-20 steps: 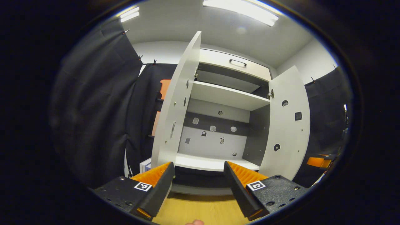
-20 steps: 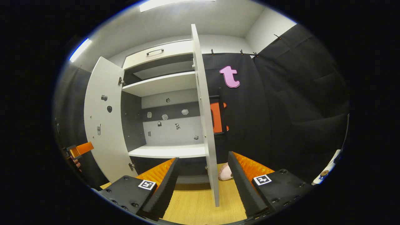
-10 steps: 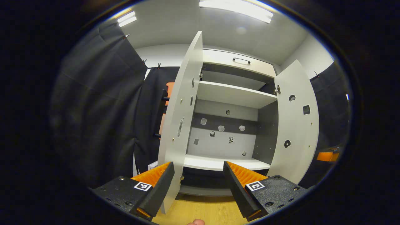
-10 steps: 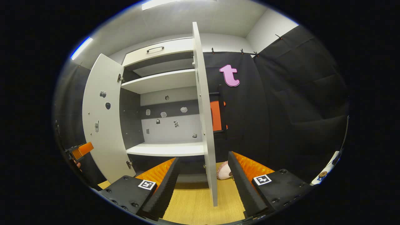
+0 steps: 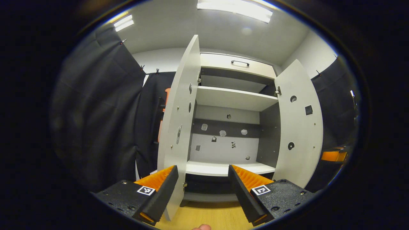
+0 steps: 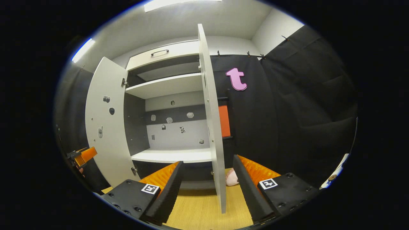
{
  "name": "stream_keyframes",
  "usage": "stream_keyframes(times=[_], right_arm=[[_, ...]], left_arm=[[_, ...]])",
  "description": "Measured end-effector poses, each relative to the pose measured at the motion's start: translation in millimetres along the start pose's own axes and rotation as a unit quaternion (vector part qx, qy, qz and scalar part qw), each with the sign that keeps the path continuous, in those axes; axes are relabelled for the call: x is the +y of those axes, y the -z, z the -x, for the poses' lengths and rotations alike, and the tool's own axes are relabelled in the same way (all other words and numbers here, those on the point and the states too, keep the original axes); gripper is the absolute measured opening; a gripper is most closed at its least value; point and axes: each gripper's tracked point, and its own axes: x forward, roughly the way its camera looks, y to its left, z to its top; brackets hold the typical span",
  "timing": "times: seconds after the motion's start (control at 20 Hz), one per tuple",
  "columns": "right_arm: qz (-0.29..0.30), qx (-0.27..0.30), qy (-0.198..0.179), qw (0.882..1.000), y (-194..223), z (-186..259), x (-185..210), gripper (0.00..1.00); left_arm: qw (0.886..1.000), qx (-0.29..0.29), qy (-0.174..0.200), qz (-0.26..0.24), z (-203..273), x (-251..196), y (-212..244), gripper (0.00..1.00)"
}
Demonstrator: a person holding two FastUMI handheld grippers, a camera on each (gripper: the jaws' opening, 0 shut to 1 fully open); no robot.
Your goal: Open the right door of the double-door shoe cabinet with the right hand, and open the left door with the left hand.
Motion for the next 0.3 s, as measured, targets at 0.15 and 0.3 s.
stream_keyframes(times=[0.15,0.3], right_arm=[[0.002,-0.004,-0.002,1.000,-0.5,1.5,1.6,0.98],[0.003,-0.004,-0.001,1.000,0.1,1.3,1.5,0.87]], left_arm=[[1.000,0.000,0.006,0.003,-0.9,-3.7,0.1,0.94],[1.000,-0.001,0.007,-0.006,0.6,-2.0,-0.4,0.95]])
